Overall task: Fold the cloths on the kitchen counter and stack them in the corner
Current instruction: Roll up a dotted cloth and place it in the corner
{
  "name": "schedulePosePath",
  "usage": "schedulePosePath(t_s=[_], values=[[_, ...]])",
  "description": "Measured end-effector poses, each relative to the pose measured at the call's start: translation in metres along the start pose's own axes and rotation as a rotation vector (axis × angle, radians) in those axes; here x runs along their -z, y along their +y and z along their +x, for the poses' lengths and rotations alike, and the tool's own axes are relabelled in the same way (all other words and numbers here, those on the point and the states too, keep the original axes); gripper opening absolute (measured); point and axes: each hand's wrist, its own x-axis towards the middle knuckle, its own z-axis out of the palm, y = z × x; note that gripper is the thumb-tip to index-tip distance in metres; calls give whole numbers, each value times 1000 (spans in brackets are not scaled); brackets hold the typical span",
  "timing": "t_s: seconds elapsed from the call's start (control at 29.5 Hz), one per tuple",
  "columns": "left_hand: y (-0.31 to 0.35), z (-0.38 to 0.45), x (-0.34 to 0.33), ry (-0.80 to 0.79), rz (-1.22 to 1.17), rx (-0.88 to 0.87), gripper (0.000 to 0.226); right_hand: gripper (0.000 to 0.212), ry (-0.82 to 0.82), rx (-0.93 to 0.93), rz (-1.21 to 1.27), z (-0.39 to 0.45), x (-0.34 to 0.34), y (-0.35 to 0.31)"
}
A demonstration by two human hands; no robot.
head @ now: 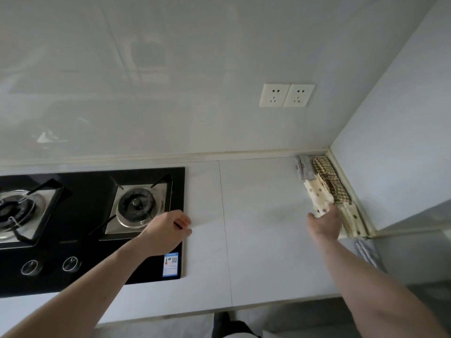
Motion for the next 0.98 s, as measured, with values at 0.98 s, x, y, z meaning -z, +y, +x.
schedulePosePath(t_s=[0.98], values=[[67, 74, -26, -113, 89, -56, 14, 76, -585, 88, -759, 111, -27, -11]])
